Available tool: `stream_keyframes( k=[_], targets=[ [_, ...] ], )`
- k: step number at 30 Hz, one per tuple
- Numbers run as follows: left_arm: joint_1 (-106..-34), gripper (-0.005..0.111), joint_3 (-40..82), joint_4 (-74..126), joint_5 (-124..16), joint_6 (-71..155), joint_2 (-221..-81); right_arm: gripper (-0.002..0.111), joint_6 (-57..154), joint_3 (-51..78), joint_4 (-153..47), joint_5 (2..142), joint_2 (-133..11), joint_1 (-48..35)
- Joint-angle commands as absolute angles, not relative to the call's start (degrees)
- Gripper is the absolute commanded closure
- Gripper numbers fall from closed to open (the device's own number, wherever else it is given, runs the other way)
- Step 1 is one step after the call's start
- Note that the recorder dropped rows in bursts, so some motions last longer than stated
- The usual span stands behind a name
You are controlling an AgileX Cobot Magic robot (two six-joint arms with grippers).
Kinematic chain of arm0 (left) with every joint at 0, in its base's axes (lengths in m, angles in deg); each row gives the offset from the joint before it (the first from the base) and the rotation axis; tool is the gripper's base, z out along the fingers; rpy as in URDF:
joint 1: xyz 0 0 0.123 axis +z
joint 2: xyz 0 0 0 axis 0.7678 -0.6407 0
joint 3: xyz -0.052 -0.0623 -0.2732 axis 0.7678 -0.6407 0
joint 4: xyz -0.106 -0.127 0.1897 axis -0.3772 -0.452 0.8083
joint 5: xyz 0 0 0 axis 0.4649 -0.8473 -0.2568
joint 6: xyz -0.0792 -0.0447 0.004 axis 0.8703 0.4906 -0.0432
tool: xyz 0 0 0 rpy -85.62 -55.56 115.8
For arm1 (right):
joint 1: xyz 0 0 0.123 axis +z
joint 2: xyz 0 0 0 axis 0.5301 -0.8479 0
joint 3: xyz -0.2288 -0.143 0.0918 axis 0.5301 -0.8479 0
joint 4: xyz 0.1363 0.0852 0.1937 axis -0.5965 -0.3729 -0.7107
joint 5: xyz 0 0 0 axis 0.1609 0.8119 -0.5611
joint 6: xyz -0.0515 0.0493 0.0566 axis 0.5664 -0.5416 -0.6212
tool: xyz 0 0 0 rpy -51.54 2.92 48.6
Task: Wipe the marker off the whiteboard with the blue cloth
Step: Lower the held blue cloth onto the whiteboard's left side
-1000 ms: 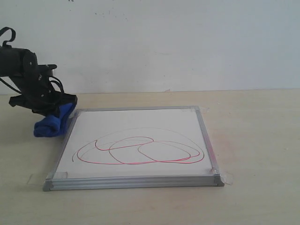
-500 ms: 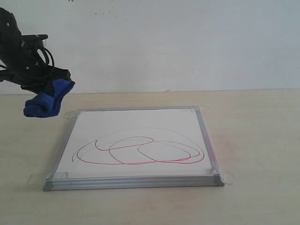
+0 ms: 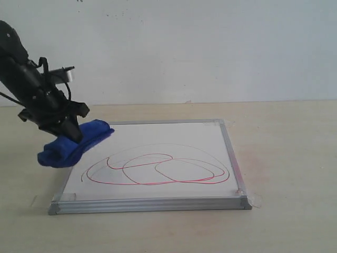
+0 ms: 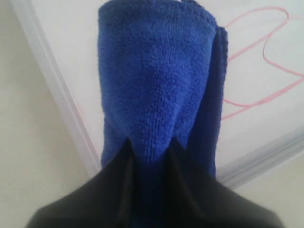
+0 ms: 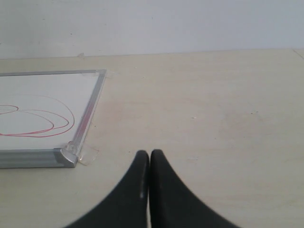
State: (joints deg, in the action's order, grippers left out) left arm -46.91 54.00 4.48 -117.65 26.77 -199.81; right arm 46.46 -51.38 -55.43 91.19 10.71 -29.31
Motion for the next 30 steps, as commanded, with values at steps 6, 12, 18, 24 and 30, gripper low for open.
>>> stream_keyframes(
  k=[6,12,18,24,30],
  targets=[
    [-54.89,0.102,26.64,4.04,-89.22,20.93,-186.61,0.108,46.69,-51.31,-55.38,90.8,11.01,-29.69],
    [-52.68,0.102,23.8,4.28,-79.9,20.93,-188.28,0.108,46.69,-51.31,-55.38,90.8,11.01,-29.69],
    [-52.04,0.102,23.8,4.28,-77.28,20.93,-191.4,0.108,46.69,-51.31,-55.38,90.8,11.01,-29.69],
    [-52.04,0.102,23.8,4.28,-77.5,21.05,-194.74,0.108,46.69,-51.31,-55.38,90.8,11.01,-29.69],
    [-52.26,0.102,24.33,-4.09,-75.83,21.34,-197.48,0.108,46.69,-51.31,-55.38,90.8,11.01,-29.69]
  ],
)
